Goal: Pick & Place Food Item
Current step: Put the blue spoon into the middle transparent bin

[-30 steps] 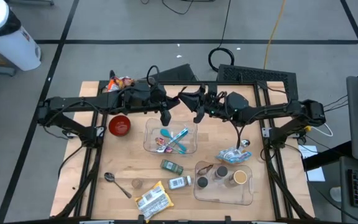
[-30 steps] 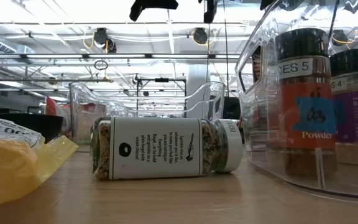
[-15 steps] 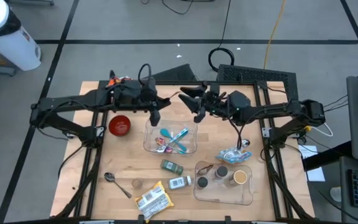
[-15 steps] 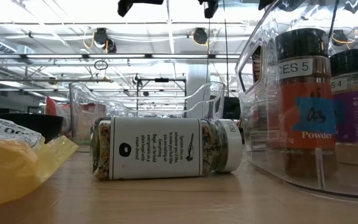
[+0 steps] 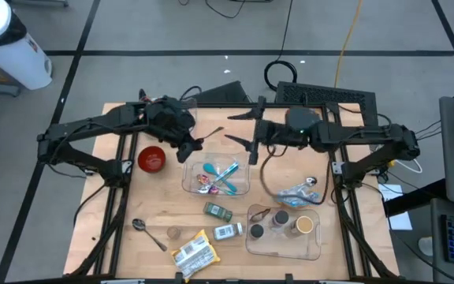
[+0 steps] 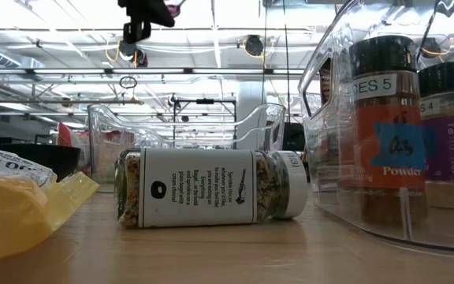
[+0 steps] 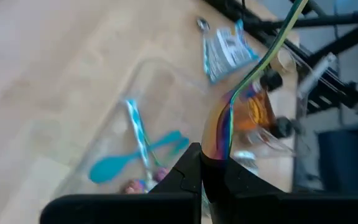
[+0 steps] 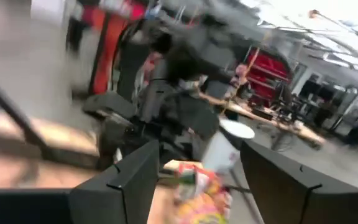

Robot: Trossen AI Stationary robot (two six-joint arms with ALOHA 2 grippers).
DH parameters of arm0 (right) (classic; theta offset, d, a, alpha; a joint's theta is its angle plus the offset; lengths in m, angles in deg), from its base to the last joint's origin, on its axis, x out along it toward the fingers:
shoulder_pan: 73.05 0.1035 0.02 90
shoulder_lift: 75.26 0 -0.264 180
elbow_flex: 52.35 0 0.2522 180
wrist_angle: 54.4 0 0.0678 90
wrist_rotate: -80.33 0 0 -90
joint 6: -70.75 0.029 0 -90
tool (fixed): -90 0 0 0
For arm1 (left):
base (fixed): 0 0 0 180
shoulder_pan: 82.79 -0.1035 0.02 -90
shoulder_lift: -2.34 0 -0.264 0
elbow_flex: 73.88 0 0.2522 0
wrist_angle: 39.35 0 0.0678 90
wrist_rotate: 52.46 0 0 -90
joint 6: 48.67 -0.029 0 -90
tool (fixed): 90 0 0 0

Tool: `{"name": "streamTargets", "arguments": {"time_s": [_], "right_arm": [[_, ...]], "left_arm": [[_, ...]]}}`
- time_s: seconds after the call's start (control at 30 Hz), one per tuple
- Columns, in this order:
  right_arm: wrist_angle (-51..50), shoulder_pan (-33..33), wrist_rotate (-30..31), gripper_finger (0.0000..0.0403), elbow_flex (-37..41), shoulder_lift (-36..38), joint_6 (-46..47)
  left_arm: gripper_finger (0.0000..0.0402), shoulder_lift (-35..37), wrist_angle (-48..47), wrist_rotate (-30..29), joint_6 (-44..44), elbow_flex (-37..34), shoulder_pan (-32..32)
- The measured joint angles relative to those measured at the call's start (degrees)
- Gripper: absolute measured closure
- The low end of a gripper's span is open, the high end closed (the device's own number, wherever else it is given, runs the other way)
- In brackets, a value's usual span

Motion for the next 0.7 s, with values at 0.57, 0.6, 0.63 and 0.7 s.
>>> {"name": "streamTargets", "arguments": {"time_s": [0.57, 0.6, 0.63, 0.7], "right_arm": [[-17.58, 8.11, 15.22, 0.0188, -9.01, -7.91, -32.0], [-17.59, 8.09, 15.24, 0.0188, -9.01, -8.03, -32.28], [-17.48, 8.09, 15.32, 0.0188, -9.06, -8.51, -32.58], [-17.58, 8.04, 16.03, 0.0188, -9.11, -9.14, -32.86]], "left_arm": [[0.0397, -3.66, -2.0, 14.7, 6.54, 0.0, 0.42], [0.0396, -3.66, -2.06, 14.75, 6.98, 0.0, 0.42], [0.0396, -3.66, -2.08, 14.84, 7.33, -0.02, 0.42], [0.0398, -3.66, -2.06, 15.76, 7.52, 0.0, 0.42]]}}
